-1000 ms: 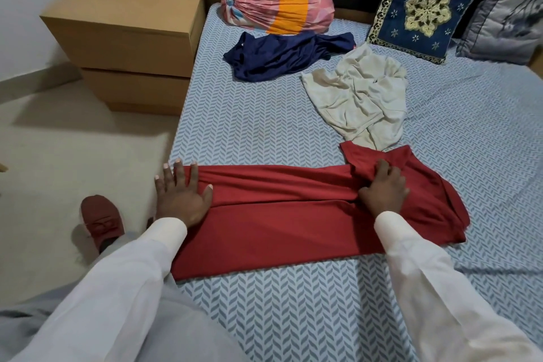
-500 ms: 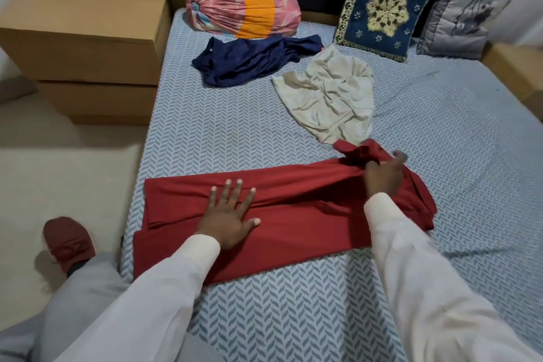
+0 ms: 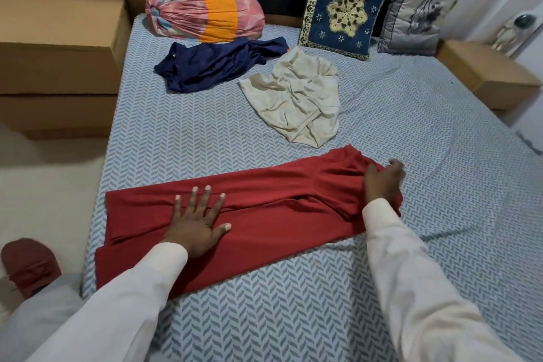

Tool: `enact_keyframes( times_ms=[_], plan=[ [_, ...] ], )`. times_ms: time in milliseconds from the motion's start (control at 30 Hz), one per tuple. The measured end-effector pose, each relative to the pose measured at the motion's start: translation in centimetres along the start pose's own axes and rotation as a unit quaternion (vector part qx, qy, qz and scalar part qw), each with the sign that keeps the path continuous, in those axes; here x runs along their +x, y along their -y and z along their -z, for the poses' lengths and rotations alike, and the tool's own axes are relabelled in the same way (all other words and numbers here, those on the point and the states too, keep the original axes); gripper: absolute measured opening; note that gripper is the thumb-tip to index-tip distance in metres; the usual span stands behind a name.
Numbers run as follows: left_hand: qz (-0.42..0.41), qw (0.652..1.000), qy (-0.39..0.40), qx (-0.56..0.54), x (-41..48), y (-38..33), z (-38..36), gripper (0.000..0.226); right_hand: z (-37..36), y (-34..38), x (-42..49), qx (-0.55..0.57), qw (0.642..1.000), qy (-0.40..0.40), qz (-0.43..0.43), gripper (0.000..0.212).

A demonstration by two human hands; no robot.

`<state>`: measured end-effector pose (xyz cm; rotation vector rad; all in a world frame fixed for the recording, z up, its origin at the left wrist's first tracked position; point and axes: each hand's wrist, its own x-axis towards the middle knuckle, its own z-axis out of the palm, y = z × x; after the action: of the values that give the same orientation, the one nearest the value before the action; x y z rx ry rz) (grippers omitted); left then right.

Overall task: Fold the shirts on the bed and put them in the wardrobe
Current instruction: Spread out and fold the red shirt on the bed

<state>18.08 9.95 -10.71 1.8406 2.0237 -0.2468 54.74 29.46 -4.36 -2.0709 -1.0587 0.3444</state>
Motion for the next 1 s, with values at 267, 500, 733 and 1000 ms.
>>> enact_keyframes(
  times_ms=[267,500,733,1000],
  plan=[
    [0.023,0.996,0.074,0.049,1.9,-1.7,4.8,0.103,-3.6,3.7,5.1,-0.096,0.965,0.243,-0.032,0.068],
    [0.042,0.995,0.076,0.05,2.6,-2.2,4.7,0.108,-6.5,-0.4,8.7,-0.023,0.989,0.135,-0.062,0.033],
    [0.041,0.995,0.073,0.049,2.6,-2.3,4.5,0.106,-5.7,0.8,3.9,-0.215,0.966,0.129,0.057,0.065],
    [-0.007,0.987,-0.158,0.003,-0.7,0.6,2.1,0.054,-6.3,0.5,-3.4,-0.178,0.851,0.276,0.41,0.037]
  ],
)
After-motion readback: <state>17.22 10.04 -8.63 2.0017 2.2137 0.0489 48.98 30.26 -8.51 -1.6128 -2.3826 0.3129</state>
